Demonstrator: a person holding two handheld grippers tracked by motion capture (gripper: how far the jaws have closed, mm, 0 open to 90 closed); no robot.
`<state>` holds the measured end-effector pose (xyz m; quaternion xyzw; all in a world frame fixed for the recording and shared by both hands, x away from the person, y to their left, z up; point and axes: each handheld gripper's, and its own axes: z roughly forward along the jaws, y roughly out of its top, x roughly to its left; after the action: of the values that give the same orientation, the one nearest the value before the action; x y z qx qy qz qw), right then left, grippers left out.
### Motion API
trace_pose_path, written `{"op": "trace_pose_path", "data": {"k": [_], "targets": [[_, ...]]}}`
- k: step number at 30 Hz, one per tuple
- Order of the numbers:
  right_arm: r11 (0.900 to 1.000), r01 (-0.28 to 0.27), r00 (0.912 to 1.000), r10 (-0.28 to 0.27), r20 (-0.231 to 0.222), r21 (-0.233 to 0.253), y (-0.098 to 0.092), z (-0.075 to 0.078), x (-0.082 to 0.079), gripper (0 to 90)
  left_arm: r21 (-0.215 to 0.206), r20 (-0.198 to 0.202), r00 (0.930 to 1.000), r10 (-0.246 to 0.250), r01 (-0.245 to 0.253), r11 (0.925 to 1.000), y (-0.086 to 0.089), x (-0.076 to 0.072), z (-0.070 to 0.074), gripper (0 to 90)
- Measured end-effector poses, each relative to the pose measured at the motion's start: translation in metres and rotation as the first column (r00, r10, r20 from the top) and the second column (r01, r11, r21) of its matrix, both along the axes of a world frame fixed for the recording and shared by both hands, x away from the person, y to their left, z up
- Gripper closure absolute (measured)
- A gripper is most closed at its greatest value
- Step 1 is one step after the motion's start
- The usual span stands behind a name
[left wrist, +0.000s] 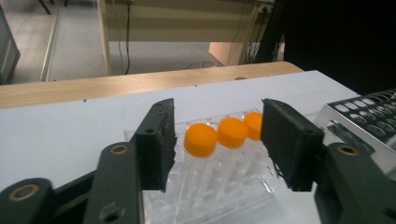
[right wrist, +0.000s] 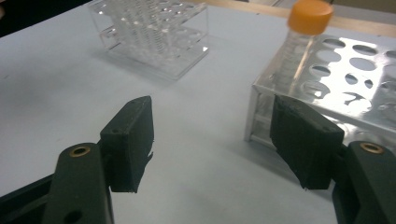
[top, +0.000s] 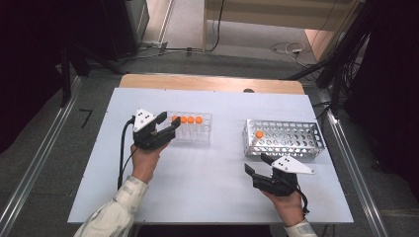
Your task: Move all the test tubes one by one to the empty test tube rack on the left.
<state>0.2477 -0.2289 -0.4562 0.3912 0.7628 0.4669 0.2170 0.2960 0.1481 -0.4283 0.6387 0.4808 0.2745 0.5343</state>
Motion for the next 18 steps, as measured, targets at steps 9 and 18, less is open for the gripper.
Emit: {"op": "trace_pose_path", "data": {"k": [9, 18], "targets": [[0.995, 0.097, 0.9945, -0.097, 0.040, 0.004, -0.003, 0.000, 0.021, 38.4, 0.013, -0.021, 0.9977, -0.065, 0.065, 0.9978, -0.006, -0.045, -0.023, 27.6], [0.989, 0.149, 0.9873, -0.149, 0.055, 0.009, 0.001, -0.005, 0.043, 50.1, 0.046, -0.078, 0.9862, -0.146, 0.150, 0.9876, -0.012, -0.077, -0.042, 23.1]]}}
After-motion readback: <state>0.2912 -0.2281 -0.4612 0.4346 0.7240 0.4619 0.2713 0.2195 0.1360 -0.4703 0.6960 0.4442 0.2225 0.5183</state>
